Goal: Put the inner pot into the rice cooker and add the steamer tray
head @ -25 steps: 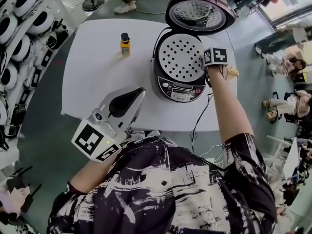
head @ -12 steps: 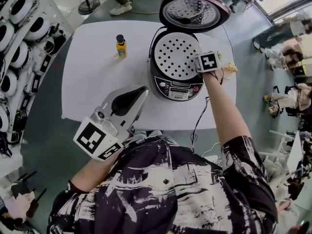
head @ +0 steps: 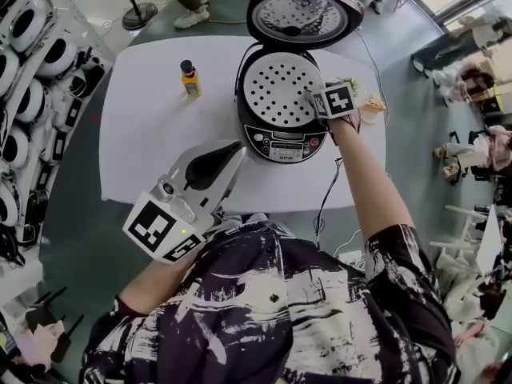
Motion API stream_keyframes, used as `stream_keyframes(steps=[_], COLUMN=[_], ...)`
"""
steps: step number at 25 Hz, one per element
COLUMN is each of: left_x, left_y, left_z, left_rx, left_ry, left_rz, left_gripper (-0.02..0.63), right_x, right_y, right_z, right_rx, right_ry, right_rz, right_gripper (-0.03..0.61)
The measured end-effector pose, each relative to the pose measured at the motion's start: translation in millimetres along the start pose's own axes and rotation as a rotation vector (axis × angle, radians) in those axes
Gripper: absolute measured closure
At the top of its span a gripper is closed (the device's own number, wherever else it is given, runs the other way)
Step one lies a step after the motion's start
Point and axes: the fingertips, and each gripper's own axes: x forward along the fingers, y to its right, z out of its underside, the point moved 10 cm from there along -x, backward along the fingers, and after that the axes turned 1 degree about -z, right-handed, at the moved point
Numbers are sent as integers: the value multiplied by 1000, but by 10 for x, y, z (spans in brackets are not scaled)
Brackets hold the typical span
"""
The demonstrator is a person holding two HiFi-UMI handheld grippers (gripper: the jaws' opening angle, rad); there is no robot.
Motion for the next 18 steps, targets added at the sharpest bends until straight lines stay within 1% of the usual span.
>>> stream_keyframes(steps=[1, 2, 5, 8, 12, 14, 15, 18], left_x=[14, 27, 72, 130, 218, 270, 295, 374], left_y=[3, 9, 42, 86, 141, 164, 171, 174], left_z=[0, 0, 3, 14, 21, 25, 29, 16], left_rx=[-1, -1, -2, -2, 2, 6, 8, 20], left_ry=[-2, -3, -8, -11, -18, -20, -23, -32], left_rz=[2, 5, 11, 20, 36, 41, 40, 34], left_gripper=[609, 609, 609, 609, 609, 609, 609, 609], right_x=[-2, -8, -52, -133, -330, -544, -704, -1395], right_y=[4, 4, 20, 102, 226, 251, 241, 94], right_z=[7, 15, 47, 85, 81, 11, -41, -222], right_rx=[36, 62, 98, 162, 247, 269, 261, 180], right_ry=[24, 42, 64, 101, 193, 289, 358, 636], right_rz=[-37, -65, -107, -144, -189, -251, -293, -457], right_gripper=[336, 331, 330, 331, 331, 331, 331, 331])
